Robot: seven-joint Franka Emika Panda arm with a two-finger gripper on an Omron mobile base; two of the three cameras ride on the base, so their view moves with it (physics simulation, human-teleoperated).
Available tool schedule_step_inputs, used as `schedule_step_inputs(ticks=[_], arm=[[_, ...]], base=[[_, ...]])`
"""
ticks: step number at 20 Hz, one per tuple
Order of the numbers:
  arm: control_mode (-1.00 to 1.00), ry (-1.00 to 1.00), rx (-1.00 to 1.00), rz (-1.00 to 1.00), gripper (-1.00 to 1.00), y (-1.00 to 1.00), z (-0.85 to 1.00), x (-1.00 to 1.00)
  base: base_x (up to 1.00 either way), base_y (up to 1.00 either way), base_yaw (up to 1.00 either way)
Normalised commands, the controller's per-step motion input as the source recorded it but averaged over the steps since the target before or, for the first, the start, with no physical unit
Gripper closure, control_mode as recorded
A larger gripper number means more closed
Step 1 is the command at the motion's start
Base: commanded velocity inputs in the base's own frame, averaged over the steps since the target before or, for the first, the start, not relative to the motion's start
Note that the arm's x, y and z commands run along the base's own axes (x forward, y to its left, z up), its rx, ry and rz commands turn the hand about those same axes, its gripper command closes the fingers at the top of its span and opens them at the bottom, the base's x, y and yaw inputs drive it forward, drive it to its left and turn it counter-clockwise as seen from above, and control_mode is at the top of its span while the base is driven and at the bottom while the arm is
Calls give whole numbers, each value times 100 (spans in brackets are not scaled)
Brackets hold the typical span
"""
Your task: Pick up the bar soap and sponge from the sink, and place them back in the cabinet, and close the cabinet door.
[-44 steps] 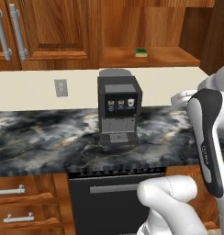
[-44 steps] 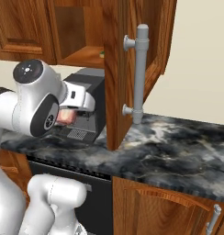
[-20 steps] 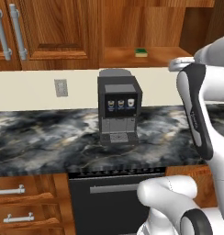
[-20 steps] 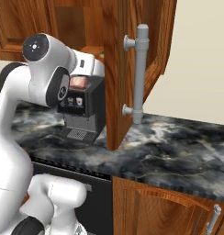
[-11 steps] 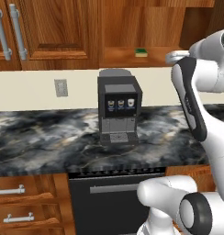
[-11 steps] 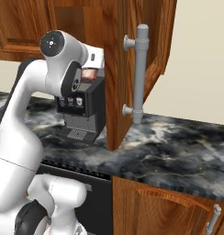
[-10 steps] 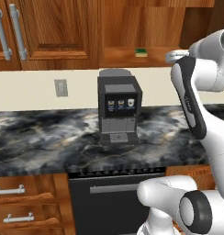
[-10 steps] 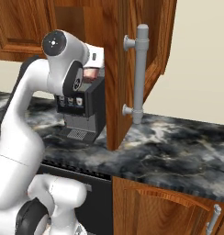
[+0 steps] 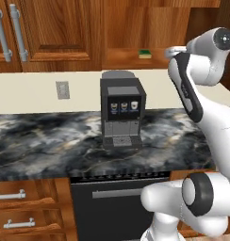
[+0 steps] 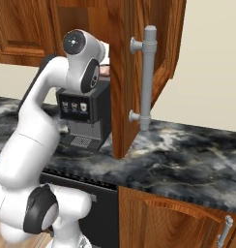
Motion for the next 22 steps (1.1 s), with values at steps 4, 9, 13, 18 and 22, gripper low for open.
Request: schedule_step_inputs(ticks=[4, 9, 13, 18, 22], arm=[[-100, 0, 0, 0, 100, -6, 5, 65], [-100, 0, 0, 0, 100, -1, 0, 54], [-100, 0, 0, 0, 100, -2, 0, 47], [-100, 0, 0, 0, 100, 0, -1, 44], [-100, 0, 0, 0, 100, 0, -11, 33]], base=[[0, 0, 0], [0, 0, 0], [0, 0, 0], [0, 0, 0], [0, 0, 0]])
